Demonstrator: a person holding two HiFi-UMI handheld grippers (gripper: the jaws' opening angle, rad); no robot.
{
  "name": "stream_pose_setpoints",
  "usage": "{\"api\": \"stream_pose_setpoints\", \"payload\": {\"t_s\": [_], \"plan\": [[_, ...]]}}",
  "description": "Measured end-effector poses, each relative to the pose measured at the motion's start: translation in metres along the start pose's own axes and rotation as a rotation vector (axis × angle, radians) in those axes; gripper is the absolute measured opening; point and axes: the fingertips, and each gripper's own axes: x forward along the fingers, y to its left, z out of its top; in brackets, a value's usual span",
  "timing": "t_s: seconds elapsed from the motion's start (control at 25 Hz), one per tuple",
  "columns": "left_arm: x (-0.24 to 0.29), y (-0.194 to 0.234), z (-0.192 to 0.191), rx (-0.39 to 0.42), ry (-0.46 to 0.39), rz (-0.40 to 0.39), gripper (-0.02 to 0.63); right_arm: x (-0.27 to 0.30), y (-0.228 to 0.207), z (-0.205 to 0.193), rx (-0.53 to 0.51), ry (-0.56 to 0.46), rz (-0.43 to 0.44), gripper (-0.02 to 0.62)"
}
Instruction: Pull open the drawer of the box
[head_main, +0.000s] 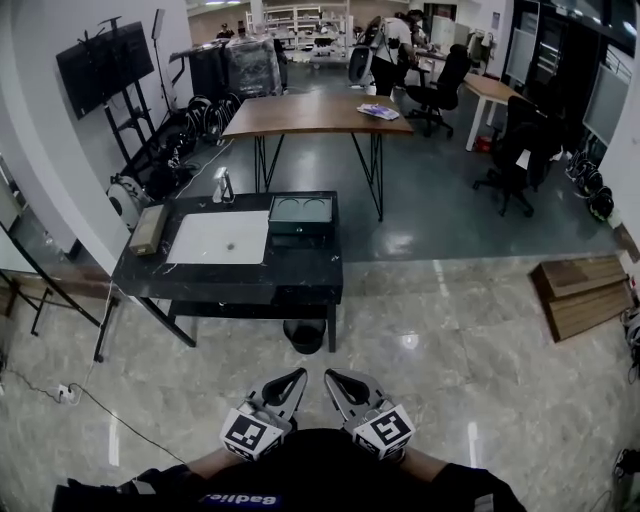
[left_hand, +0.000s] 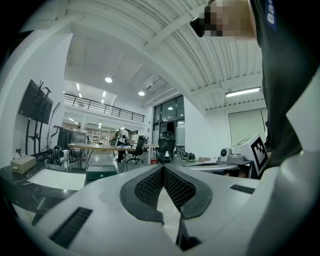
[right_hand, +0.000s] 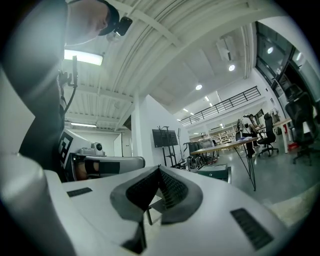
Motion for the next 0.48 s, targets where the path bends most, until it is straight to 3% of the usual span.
{"api": "stream_pose_setpoints", "payload": {"t_s": [0.24, 0.48], "plan": [[0.025, 0.046, -0.003, -0.01, -0.015, -0.052, 0.002, 0.043, -0.025, -0.002, -0.02, 0.013, -0.052, 0.0], [0.046, 0.13, 0.005, -0.038, -0.03, -0.075, 0.002, 0.124, -0.047, 0.001, -0.027, 0.04, -0.083, 0.0]]}}
